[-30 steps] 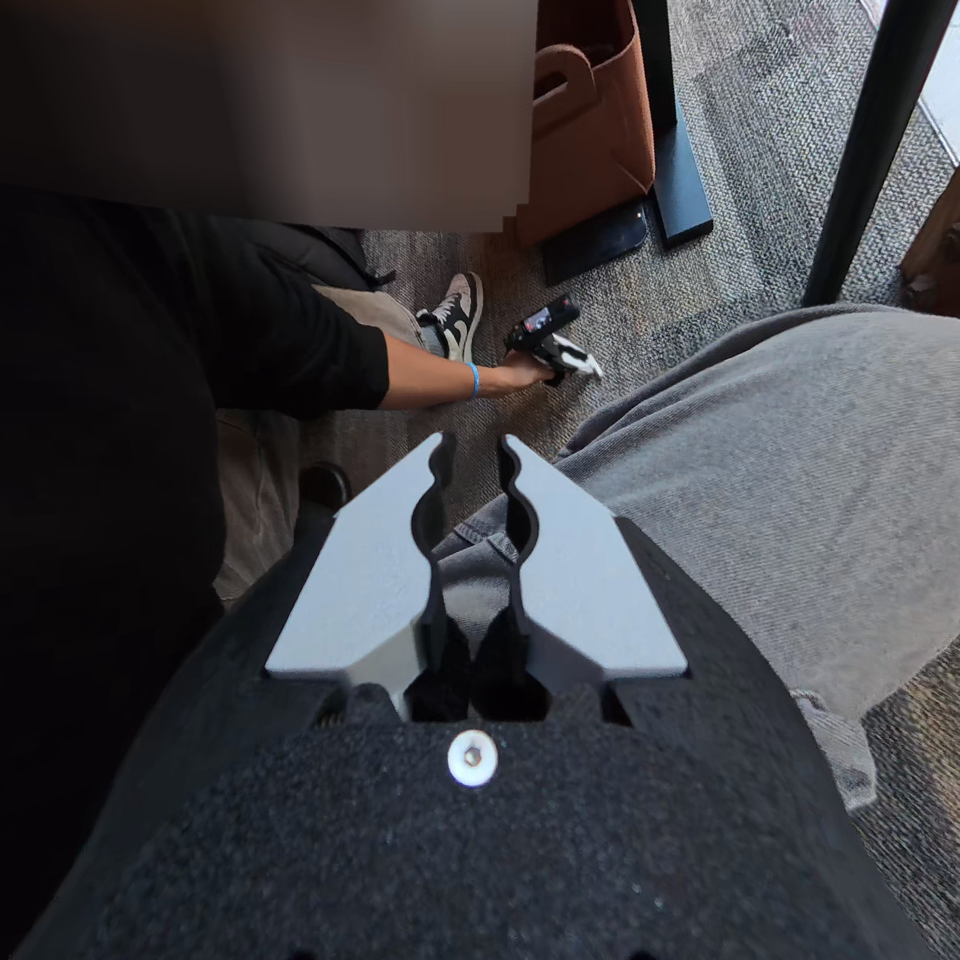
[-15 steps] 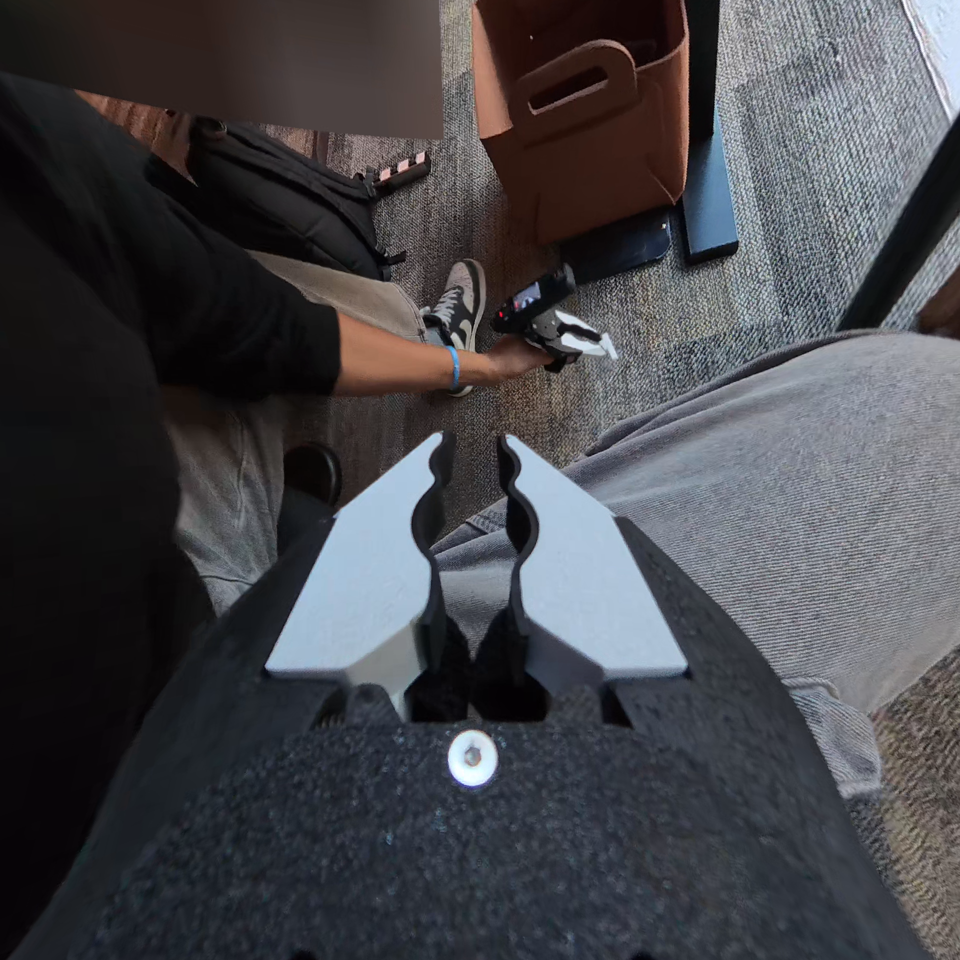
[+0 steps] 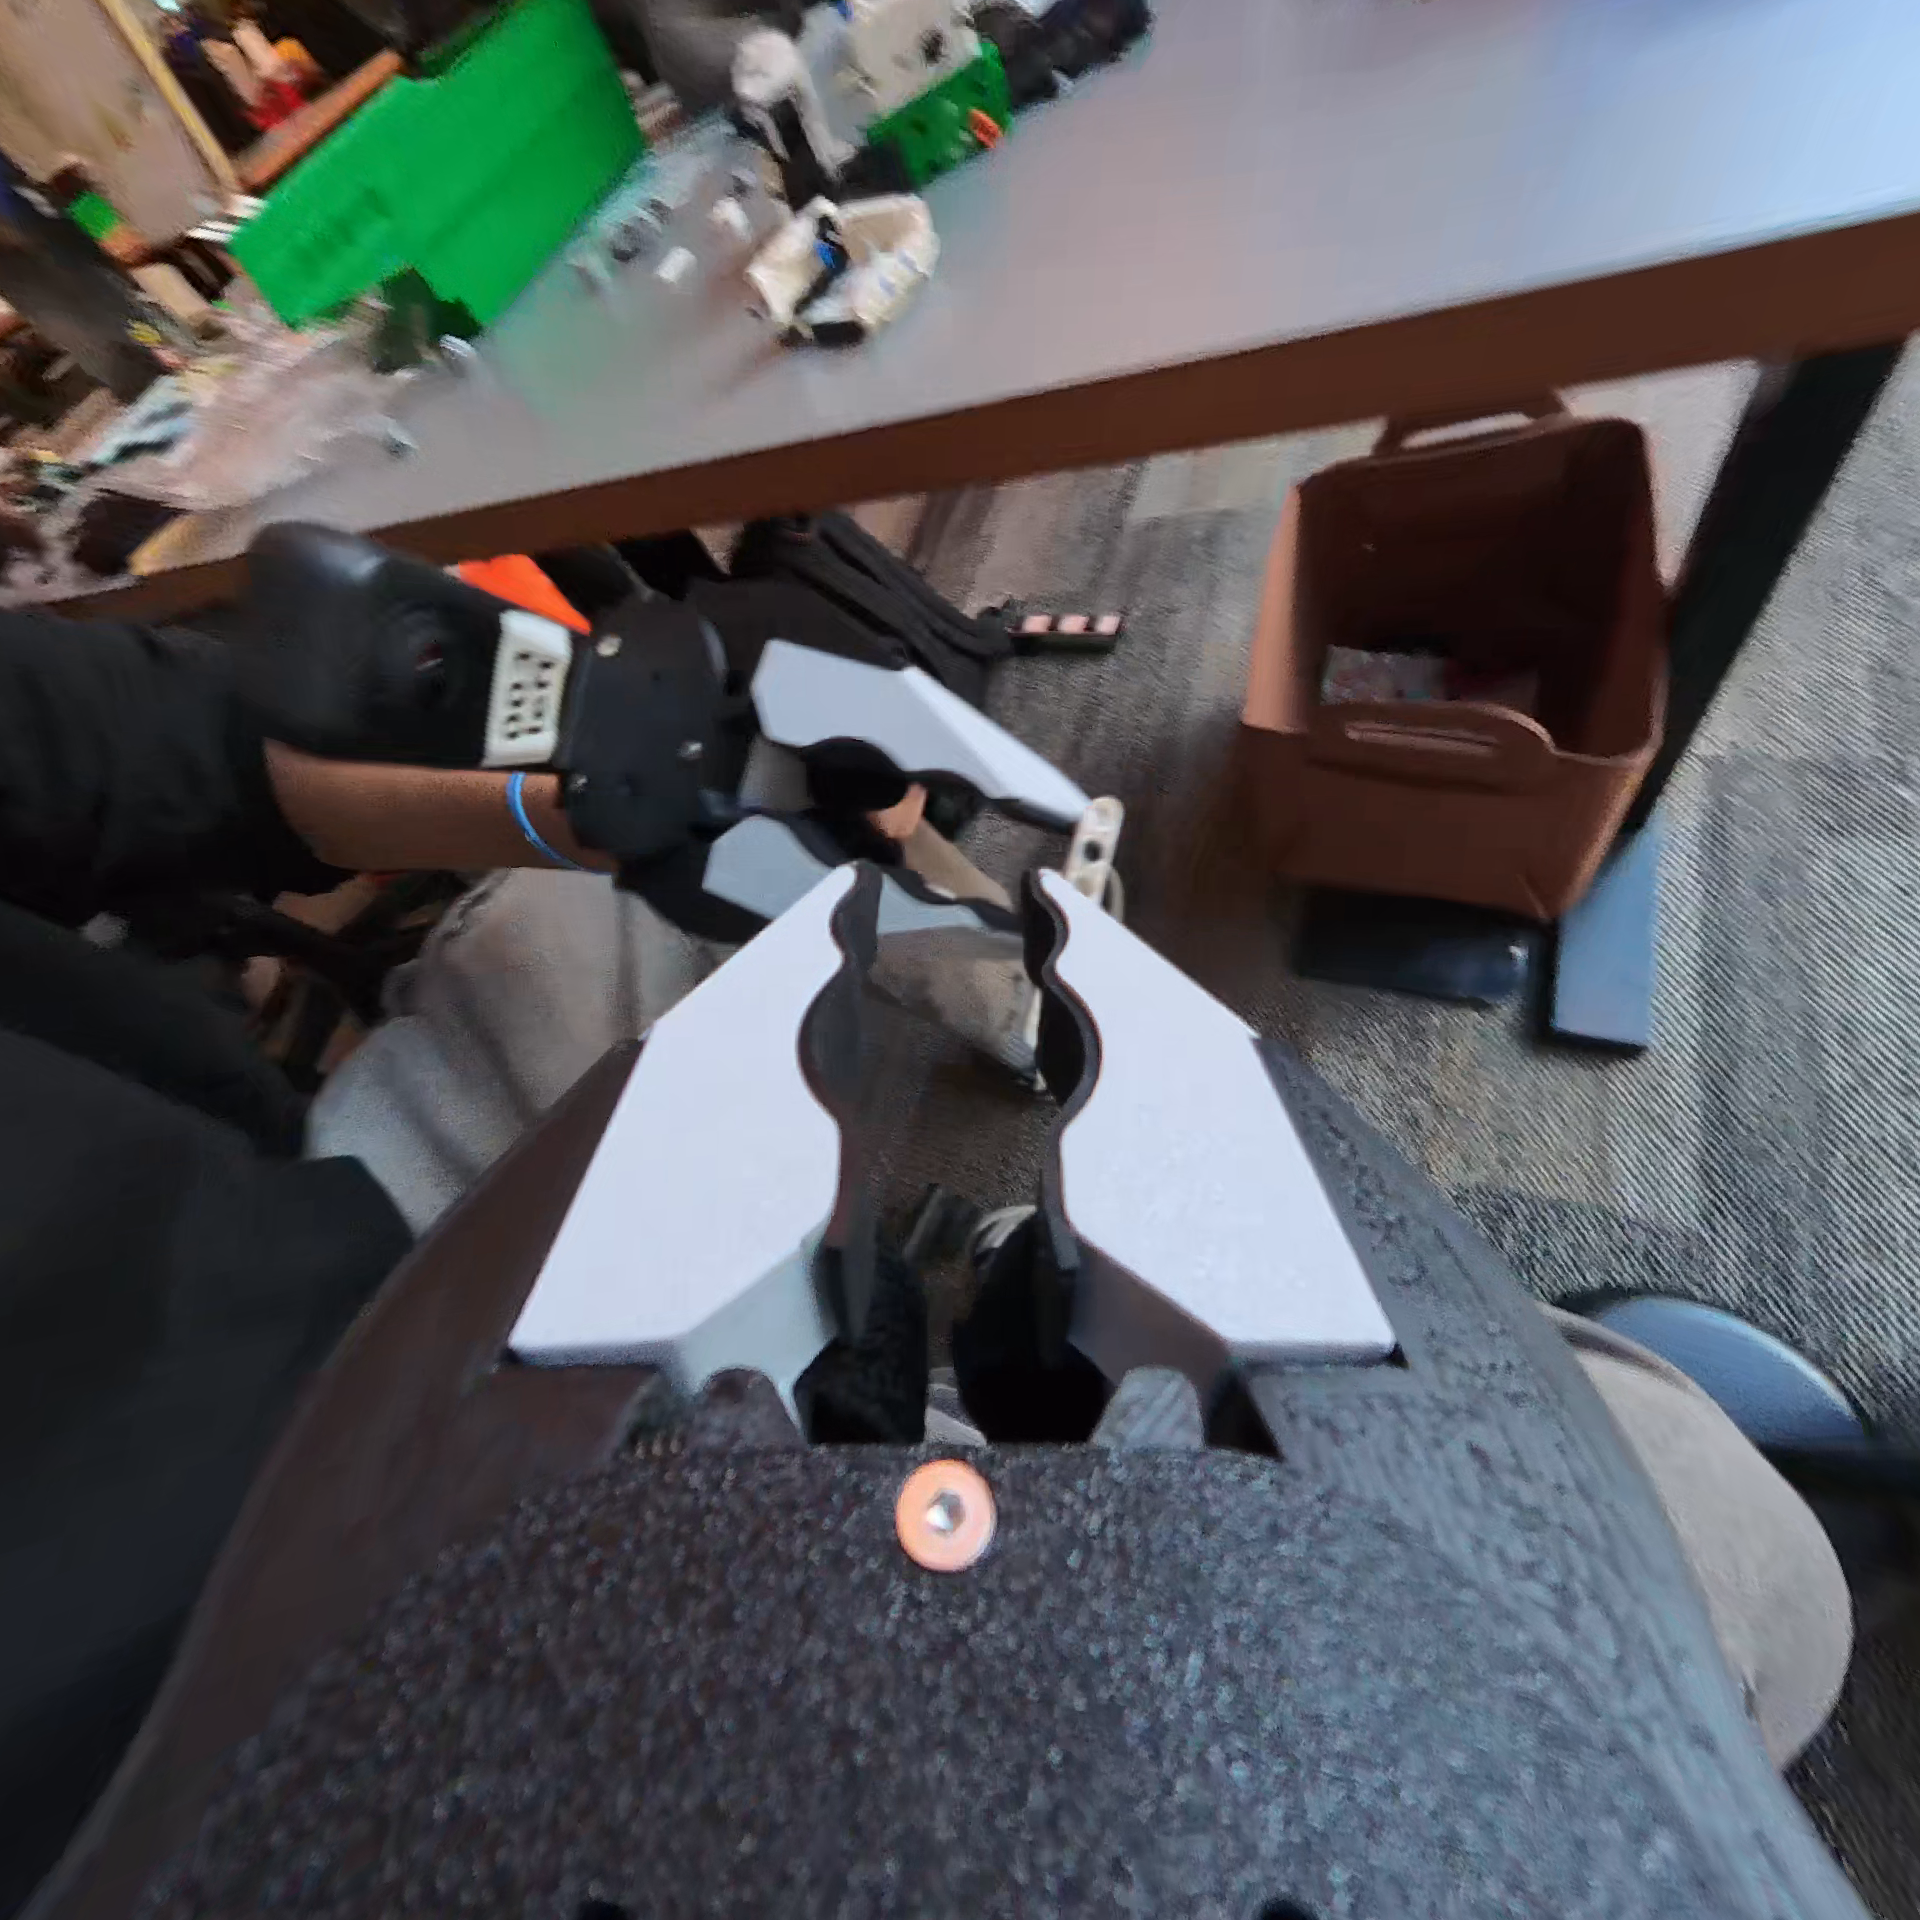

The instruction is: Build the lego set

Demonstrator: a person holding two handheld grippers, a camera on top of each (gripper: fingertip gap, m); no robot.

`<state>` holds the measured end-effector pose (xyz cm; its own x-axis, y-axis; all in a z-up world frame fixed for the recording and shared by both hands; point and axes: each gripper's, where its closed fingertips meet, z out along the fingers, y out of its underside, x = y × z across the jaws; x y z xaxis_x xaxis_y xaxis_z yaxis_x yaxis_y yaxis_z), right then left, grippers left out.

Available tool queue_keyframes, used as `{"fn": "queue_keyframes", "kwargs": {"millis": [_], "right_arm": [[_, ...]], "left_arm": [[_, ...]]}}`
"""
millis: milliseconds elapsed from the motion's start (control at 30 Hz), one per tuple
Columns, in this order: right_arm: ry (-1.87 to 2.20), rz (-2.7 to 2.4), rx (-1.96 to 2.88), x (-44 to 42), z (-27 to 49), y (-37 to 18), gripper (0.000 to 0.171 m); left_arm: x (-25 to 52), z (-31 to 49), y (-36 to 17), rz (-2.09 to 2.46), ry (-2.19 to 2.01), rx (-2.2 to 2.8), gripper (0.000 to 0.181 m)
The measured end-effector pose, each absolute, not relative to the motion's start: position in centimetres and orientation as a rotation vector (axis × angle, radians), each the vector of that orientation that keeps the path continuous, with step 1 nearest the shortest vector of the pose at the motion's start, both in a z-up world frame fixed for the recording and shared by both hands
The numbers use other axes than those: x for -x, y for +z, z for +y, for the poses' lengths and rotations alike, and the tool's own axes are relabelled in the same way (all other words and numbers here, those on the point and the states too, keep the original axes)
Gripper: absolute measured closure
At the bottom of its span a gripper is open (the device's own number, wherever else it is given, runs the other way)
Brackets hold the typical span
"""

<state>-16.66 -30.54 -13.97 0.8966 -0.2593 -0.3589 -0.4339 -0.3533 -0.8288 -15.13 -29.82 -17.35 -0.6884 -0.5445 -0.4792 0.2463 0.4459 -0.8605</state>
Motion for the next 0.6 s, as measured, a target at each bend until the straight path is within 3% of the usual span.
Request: {"fn": "queue_keyframes", "kwargs": {"millis": [167, 200, 233, 367, 600], "right_arm": [[0.223, 0.409, 1.957, 19.5, -26.8, -10.9, 0.146], [0.226, 0.395, 1.949, 20.2, -26.1, -10.5, 0.149], [0.212, 0.387, 1.951, 20.7, -25.5, -10.3, 0.163], [0.08, 0.351, 1.995, 20.9, -22.9, -10.3, 0.164], [-0.003, -0.11, 2.231, 14.1, -13.4, -11.1, 0.164]], "left_arm": [[19.3, -26.7, -11.3, 1.817, -1.182, 0.169, 0.158], [19.8, -26.2, -10.7, 1.812, -1.169, 0.164, 0.159], [20.3, -25.8, -10.3, 1.801, -1.171, 0.162, 0.159], [20.5, -22.8, -10.5, 1.824, -1.149, 0.236, 0.158], [16.0, -6.6, -9.8, 1.762, -1.213, 0.97, 0.148]]}}
